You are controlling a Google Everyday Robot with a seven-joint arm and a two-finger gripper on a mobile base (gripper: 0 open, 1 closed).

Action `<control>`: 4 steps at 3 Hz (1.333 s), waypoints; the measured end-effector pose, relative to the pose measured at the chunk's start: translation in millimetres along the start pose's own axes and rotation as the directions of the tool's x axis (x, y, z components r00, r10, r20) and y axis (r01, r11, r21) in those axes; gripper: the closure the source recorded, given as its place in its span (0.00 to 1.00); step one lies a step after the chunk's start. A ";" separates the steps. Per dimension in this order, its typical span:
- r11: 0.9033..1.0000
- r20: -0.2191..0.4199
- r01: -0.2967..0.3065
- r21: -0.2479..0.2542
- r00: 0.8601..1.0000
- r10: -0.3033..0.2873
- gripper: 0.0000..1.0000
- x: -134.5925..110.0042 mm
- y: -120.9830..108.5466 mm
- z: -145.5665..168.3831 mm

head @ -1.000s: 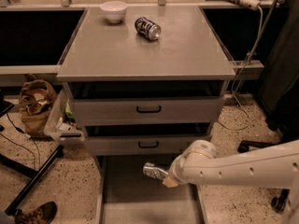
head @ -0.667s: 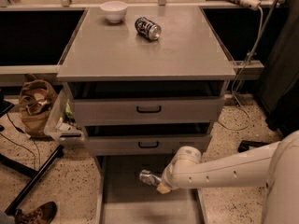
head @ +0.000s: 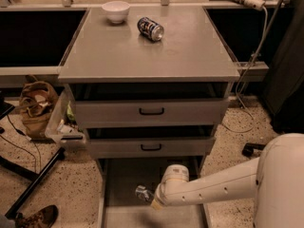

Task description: Place redbull can into bottom drawer

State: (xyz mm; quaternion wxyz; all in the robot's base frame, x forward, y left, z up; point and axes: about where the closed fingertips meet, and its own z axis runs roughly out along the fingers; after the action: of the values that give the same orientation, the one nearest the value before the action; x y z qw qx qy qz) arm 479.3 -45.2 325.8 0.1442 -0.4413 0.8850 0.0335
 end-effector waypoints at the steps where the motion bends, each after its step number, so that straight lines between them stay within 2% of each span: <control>1: 0.998 0.043 -0.050 -0.044 0.998 0.052 1.00 5.2 -1.2 16.6; 2: 0.978 0.092 -0.151 -0.145 0.982 0.165 1.00 26.0 -5.6 68.0; 3: 0.950 0.152 -0.211 -0.229 0.956 0.249 1.00 23.1 2.3 120.7; 4: 0.941 0.160 -0.236 -0.244 0.947 0.279 1.00 18.4 3.9 155.5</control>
Offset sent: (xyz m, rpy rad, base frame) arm 0.0299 -0.0074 -0.1537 0.5087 0.1509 -0.1815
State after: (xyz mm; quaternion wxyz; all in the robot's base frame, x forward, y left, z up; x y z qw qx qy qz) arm 500.8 -28.0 171.5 0.1731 -0.3295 0.9078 0.1932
